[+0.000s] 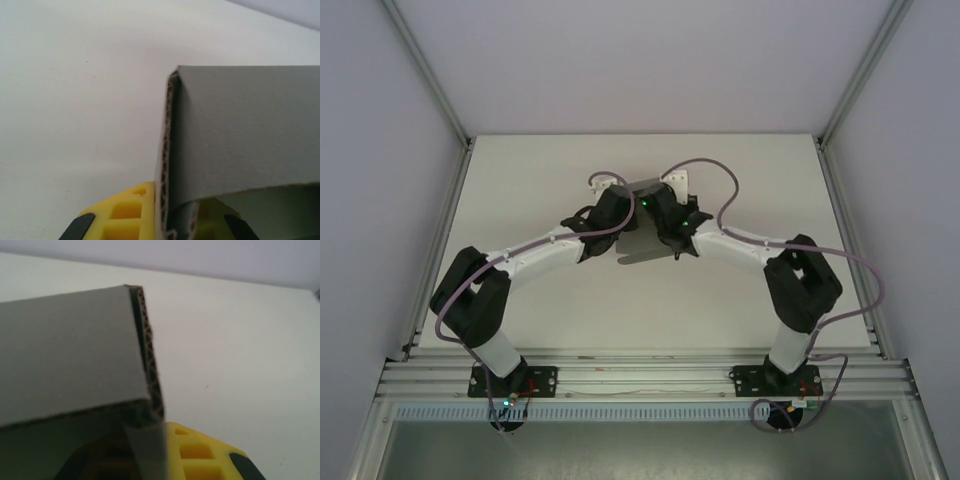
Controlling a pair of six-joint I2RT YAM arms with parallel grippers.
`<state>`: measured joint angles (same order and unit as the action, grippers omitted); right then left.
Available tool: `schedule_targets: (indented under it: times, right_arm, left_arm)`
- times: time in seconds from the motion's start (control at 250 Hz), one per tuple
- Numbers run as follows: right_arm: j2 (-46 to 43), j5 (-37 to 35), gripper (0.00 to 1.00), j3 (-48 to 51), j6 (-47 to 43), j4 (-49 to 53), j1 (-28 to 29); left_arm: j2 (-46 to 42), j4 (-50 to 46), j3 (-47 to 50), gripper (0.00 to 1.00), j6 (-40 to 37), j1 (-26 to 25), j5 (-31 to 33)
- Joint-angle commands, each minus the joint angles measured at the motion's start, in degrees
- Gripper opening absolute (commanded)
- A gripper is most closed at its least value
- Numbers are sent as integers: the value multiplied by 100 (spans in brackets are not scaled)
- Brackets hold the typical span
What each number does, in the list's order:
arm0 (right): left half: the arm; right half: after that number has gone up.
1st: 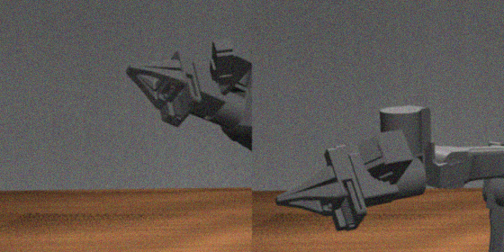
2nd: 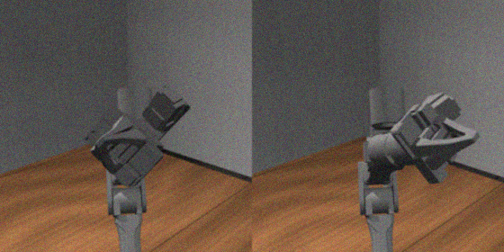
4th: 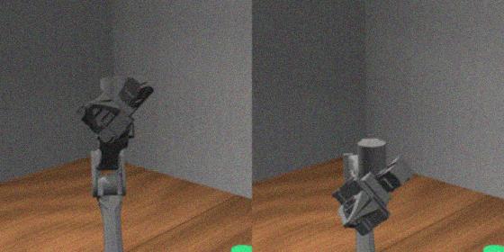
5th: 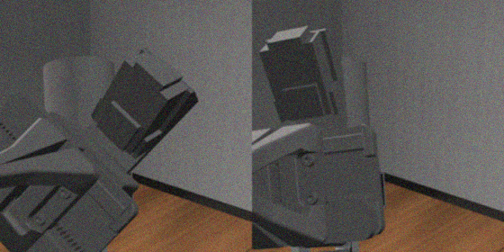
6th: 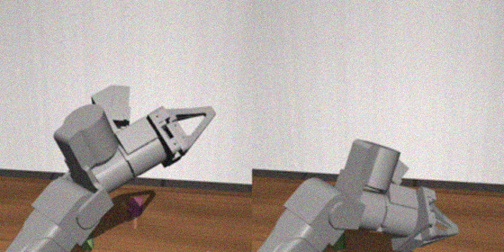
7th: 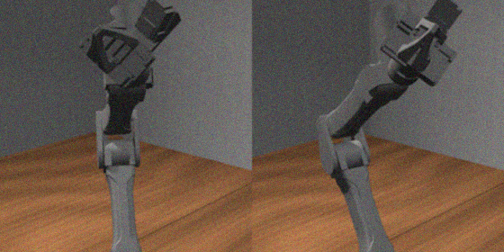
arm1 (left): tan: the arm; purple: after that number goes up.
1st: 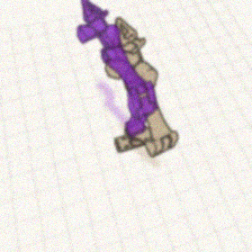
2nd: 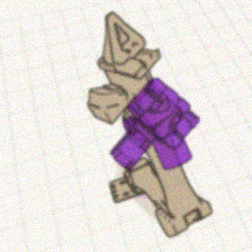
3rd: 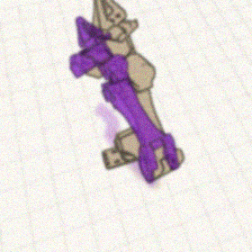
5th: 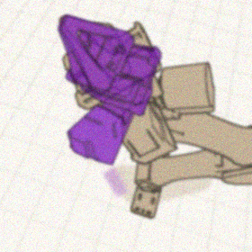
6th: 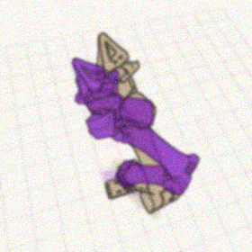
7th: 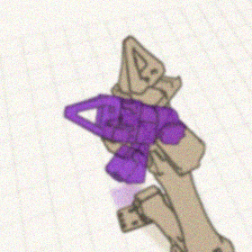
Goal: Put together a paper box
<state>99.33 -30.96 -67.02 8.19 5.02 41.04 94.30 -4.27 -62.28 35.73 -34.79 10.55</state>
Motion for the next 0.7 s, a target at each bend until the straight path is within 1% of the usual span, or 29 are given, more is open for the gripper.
schedule_targets:
  times: [0.0, 0.068, 0.112, 0.148, 0.188, 0.232, 0.252, 0.26, 0.34, 0.388, 0.424, 0.54, 0.584, 0.604, 0.624, 0.664, 0.696]
  right_arm:
    - [-692, 832, 12, 768, -109, -1087, -563]
    - [-1038, 1933, 20, 1074, -285, -1606, -573]
    - [-1240, 2568, 30, 1199, -384, -1782, -571]
    - [-1386, 2996, 41, 1259, -414, -1829, -574]
    - [-1540, 3384, 59, 1284, -415, -1813, -574]
    - [-1691, 3727, 84, 1304, -414, -1738, -569]
    - [-1762, 3826, 97, 1309, -413, -1682, -570]
    - [-1791, 3856, 99, 1311, -410, -1658, -570]
    - [-2127, 3947, 100, 1425, -239, -1570, -569]
    - [-2337, 3908, 100, 1572, -200, -1623, -570]
    - [-2530, 3741, 100, 1718, -129, -1691, -571]
    - [-3169, 2832, 100, 2071, 157, -1540, -579]
    - [-3305, 2457, 100, 2169, 258, -1380, -579]
    - [-3504, 2314, 100, 2201, 269, -1294, -579]
    - [-3599, 2273, 100, 2230, 251, -1211, -579]
    - [-3732, 2412, 100, 2283, 189, -1046, -580]
    - [-3771, 2733, 100, 2291, 23, -907, -574]
  left_arm:
    - [-252, 118, 375, 0, -569, 227, 107]
    - [-327, 292, 371, 0, -810, 230, -225]
    - [-334, 307, 338, 0, -958, 231, -357]
    - [-343, 256, 296, 0, -1008, 226, -441]
    - [-343, 187, 235, 0, -1090, 235, -498]
    - [-343, 117, 190, 0, -1175, 235, -536]
    - [-345, 116, 182, 0, -1246, 235, -564]
    - [-347, 119, 181, 0, -1284, 235, -582]
    - [-369, 145, 181, 0, -1705, 242, -770]
    - [-360, 10, 127, 0, -1864, 261, -761]
    - [-351, -154, 53, 0, -1994, 287, -840]
    - [-352, -639, -188, 0, -2878, 415, -1613]
    - [-314, -934, -387, 0, -2966, 467, -1347]
    - [-286, -1098, -504, 0, -2966, 500, -1225]
    - [-255, -1277, -633, 0, -3008, 535, -1196]
    - [-201, -1594, -874, 0, -3078, 600, -1243]
    - [-169, -1749, -1016, 0, -3073, 613, -1217]
